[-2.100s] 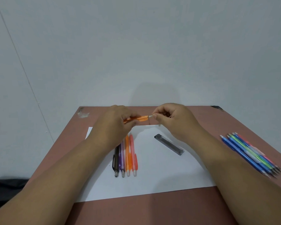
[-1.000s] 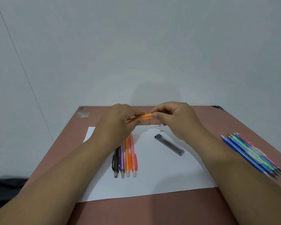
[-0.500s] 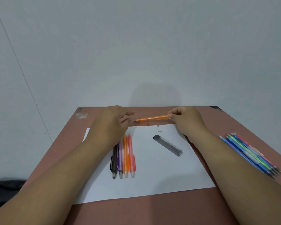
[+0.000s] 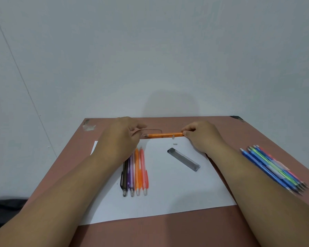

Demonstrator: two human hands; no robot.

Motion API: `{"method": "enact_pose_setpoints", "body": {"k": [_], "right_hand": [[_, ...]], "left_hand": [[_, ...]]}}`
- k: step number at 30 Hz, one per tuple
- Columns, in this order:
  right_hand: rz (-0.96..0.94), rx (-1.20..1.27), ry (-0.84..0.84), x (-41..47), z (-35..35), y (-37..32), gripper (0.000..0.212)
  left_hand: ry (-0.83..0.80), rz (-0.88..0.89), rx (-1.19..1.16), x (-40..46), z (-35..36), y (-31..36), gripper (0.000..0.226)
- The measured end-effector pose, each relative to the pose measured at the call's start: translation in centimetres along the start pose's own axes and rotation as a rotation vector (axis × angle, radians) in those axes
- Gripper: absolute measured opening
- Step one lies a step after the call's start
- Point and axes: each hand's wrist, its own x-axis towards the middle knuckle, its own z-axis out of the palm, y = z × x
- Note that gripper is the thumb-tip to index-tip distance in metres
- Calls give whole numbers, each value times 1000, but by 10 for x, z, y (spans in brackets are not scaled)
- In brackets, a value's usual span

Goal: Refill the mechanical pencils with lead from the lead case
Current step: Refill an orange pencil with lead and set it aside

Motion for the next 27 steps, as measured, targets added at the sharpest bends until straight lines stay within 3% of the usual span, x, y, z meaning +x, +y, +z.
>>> {"method": "enact_pose_setpoints", "body": {"k": [5, 7, 12, 17, 22, 27], "right_hand": [[-34, -3, 25, -10, -13, -14, 10], [-80, -78, -36, -20, -23, -27, 8], [-109, -211, -286, -46, -35, -48, 31], [-124, -269, -373, -51, -32, -49, 40], [-175, -176, -394, -47, -28, -44, 38], [-232, 126, -307, -47, -24, -44, 36]], "left_hand": [[-9, 0, 0, 0, -1, 1, 20], [-5, -3, 0, 0, -2, 2, 20], [-9, 5, -13, 0, -3, 2, 19], [-20, -6, -21, -2, -4, 6, 19], [-53, -16, -48, -3, -5, 9, 21], [-118, 75, -150, -7, -5, 11, 31]]}}
